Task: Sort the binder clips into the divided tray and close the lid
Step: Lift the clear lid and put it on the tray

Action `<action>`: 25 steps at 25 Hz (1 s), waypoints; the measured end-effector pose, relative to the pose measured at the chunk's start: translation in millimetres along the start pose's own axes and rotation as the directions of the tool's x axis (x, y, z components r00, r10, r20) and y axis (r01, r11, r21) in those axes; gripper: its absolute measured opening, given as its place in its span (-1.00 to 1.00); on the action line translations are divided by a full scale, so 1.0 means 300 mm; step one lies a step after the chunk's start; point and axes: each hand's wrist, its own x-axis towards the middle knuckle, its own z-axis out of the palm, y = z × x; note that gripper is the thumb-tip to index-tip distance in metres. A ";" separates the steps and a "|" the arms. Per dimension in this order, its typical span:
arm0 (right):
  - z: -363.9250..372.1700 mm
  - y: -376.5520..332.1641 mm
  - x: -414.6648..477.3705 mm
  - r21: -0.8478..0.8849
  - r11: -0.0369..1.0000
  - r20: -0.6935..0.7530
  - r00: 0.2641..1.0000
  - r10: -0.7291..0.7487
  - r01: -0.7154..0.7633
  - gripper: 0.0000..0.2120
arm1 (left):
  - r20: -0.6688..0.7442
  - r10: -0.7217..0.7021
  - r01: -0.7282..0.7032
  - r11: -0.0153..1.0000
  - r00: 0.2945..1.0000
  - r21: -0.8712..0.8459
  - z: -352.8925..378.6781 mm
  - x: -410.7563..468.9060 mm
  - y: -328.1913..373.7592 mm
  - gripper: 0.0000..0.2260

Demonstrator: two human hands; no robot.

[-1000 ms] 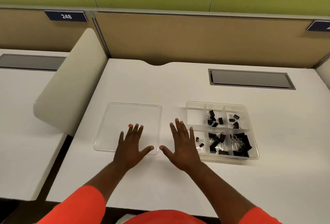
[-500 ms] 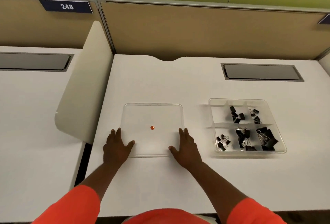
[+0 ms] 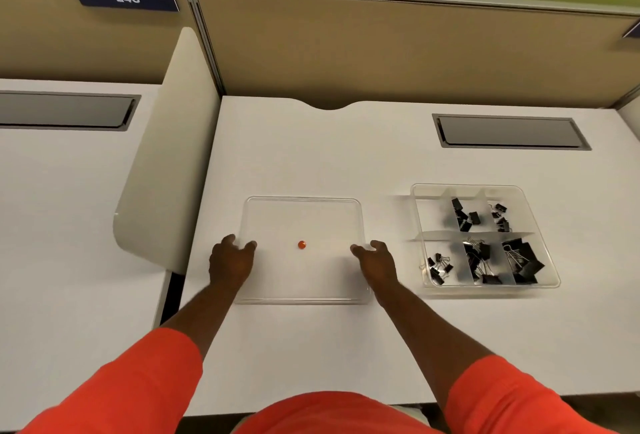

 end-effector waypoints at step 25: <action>-0.867 0.060 0.182 0.052 0.849 -0.212 0.837 -0.505 0.525 -0.89 | -0.197 0.003 -0.051 0.969 0.980 -0.242 0.550 -0.473 0.491 -0.73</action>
